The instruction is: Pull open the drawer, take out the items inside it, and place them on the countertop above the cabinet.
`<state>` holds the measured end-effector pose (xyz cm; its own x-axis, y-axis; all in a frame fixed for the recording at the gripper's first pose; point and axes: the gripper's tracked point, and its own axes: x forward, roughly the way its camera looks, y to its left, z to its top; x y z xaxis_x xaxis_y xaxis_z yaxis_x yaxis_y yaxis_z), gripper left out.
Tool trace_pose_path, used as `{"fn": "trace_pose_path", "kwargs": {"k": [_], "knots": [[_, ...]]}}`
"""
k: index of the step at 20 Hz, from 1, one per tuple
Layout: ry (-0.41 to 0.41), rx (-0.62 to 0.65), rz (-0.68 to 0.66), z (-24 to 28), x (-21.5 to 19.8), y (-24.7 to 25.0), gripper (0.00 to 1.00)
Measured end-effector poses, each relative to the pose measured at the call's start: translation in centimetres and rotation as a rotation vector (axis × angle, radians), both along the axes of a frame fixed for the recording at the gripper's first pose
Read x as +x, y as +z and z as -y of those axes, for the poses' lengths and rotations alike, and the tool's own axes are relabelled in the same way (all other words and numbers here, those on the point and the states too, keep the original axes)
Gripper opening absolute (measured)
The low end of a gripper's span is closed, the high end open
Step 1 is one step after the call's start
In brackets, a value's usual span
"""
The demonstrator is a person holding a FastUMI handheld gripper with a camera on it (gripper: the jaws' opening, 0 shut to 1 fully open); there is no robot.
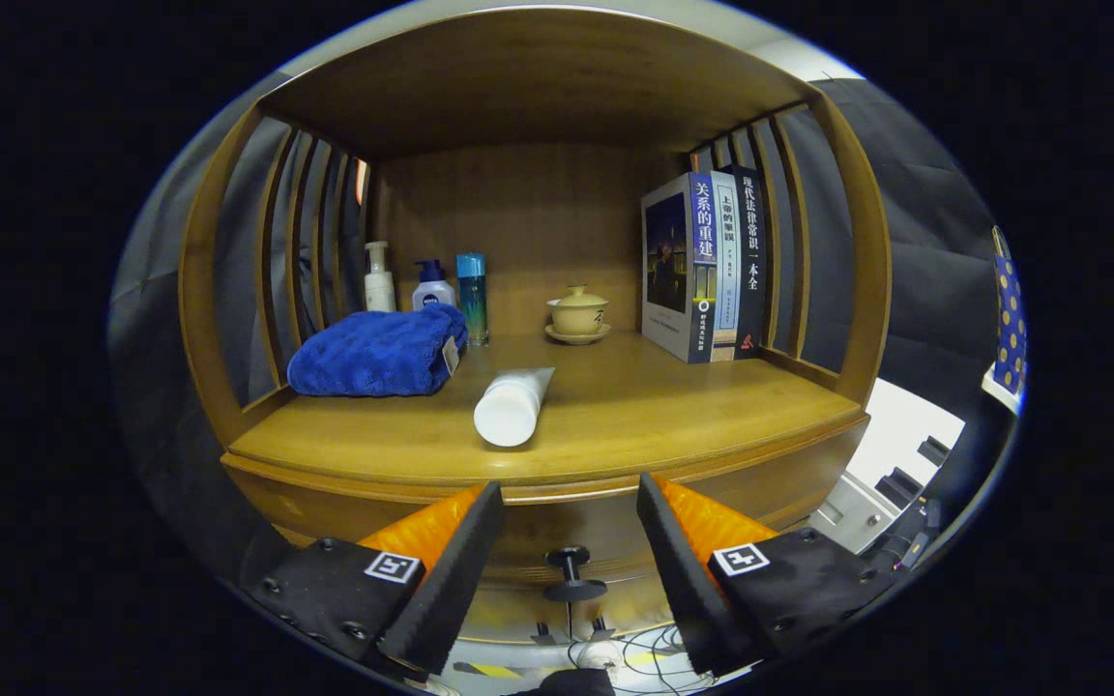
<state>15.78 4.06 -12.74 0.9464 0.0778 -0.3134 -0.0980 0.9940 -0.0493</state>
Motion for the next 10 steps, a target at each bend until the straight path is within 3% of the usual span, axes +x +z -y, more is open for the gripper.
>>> {"fn": "trace_pose_path", "kwargs": {"k": [2,5,10], "knots": [[-0.036,-0.004,-0.036,0.8,-0.3,-0.6,0.96],[-0.028,0.049,-0.071,0.2,-1.5,-0.5,0.98],[-0.036,0.111,-0.001,1.0,-4.0,5.5,0.98]]}}
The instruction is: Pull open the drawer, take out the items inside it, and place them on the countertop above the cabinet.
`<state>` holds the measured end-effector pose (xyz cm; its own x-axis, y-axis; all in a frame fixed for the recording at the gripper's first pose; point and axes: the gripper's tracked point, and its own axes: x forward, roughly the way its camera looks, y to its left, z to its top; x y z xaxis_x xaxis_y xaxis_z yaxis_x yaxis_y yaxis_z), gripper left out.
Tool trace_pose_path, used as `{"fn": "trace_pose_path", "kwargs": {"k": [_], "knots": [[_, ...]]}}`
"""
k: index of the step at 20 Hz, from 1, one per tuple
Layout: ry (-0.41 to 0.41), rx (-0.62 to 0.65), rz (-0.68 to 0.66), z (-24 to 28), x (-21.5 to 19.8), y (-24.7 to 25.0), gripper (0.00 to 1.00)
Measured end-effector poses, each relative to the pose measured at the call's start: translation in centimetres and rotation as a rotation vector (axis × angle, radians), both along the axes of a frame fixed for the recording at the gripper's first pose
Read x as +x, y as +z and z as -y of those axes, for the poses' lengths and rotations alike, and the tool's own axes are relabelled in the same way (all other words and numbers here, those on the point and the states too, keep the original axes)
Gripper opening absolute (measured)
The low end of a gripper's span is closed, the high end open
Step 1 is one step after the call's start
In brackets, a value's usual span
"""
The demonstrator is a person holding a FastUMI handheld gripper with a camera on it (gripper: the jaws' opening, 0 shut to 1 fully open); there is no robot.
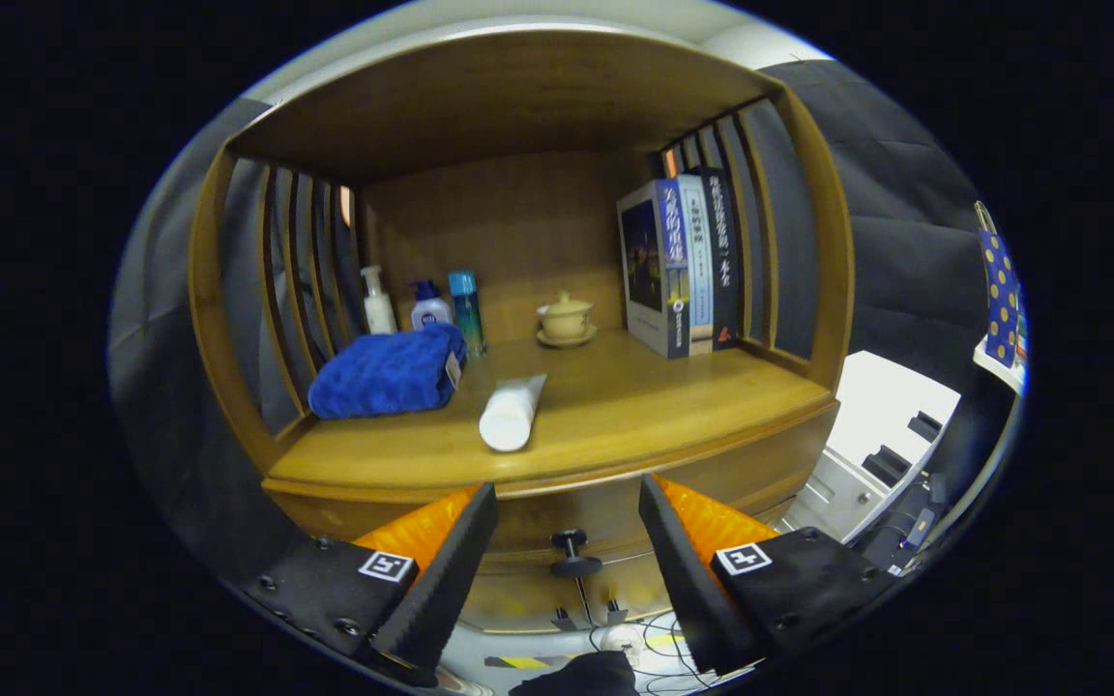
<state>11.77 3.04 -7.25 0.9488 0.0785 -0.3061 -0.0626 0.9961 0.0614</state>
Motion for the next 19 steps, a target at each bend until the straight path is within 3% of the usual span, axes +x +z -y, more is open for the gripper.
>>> {"fn": "trace_pose_path", "kwargs": {"k": [11,19], "knots": [[-0.014,-0.053,0.239,1.1,-6.3,15.3,0.97],[0.021,-0.104,0.257,-0.5,-7.3,15.8,0.97]]}}
